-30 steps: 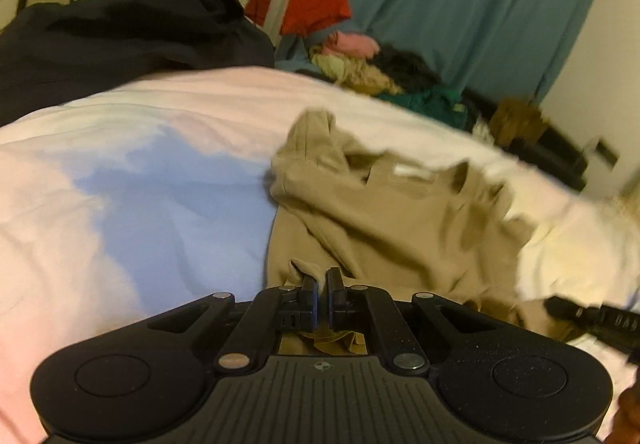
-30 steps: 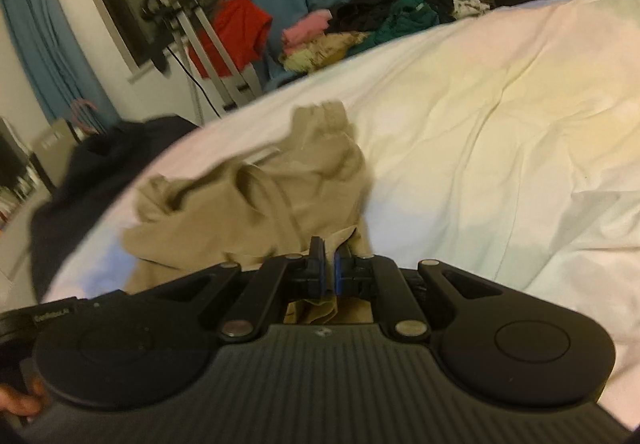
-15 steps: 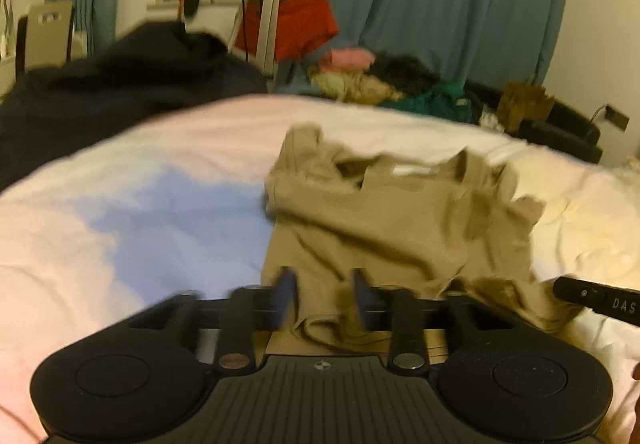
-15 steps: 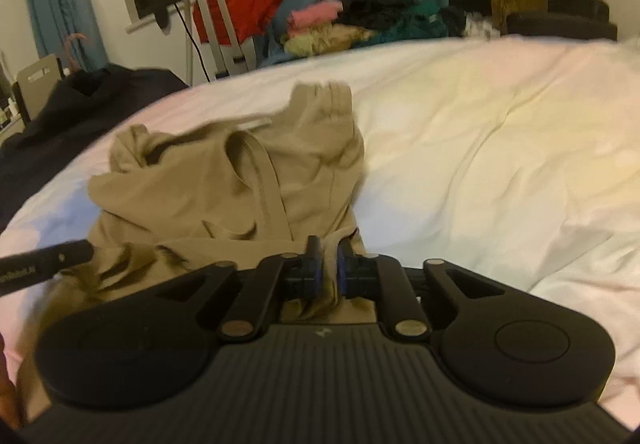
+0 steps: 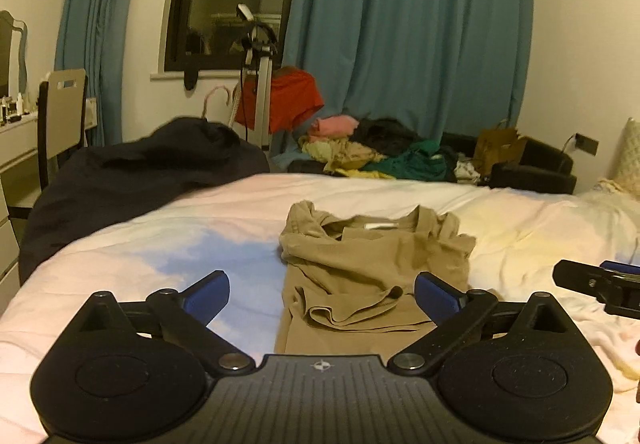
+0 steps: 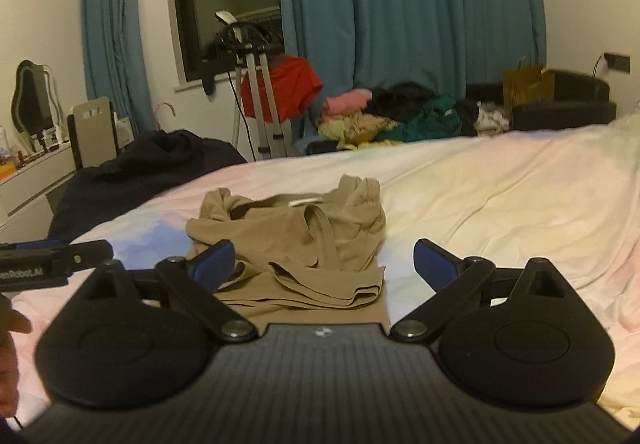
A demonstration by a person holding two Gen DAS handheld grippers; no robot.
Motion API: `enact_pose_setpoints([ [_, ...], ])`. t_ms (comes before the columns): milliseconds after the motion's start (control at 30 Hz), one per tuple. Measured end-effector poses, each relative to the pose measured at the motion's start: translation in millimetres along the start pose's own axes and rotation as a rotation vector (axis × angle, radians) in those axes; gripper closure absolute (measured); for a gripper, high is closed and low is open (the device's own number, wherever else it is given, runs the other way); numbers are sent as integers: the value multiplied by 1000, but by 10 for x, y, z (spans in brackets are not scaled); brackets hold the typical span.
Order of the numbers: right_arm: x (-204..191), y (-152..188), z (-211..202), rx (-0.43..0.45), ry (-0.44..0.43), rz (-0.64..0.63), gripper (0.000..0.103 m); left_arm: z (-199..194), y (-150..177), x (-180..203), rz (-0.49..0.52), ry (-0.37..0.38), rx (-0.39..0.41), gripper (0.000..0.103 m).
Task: Fold clothes
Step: 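Move the left gripper to the folded T-shirt edge to adjust it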
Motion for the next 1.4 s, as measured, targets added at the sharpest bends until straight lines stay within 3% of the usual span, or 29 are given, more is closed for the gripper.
enact_pose_setpoints([
  [100, -57, -11, -89, 22, -5, -9, 5, -216, 61, -44, -10, -1, 13, 3],
  [200, -108, 0, -98, 29, -9, -11, 5, -302, 174, -96, -62, 39, -47, 3],
  [467, -144, 81, 0, -34, -8, -9, 5, -51, 556, -222, -291, 174, -332, 3],
  [700, -129, 138, 94, -75, 6, -3, 5, 362, 976, -492, -621, 268, -539, 13],
  [833, -72, 202, 182, -115, 38, 21, 5, 420, 1050, -638, -746, 289, -496, 22],
  [1000, 58, 239, 222, -142, 50, 86, 5, 320, 993, -692, -780, 359, -397, 32],
  [1167, 134, 273, 248, -170, 36, 141, 5, 364, 1034, -632, -747, 339, -419, 40],
  [1400, 197, 284, 268, -188, 23, 194, 5, 509, 1110, -581, -732, 286, -480, 42],
])
Point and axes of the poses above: each gripper's, at about its wrist camera, not at the fingertips, and z roughly the way its jaws point, x to its right, y to its underside, the point moved 4 cm from there along z, roughly the way its jaws point, and after that the axes turned 2 degrees about -x, right-handed, at the moved point
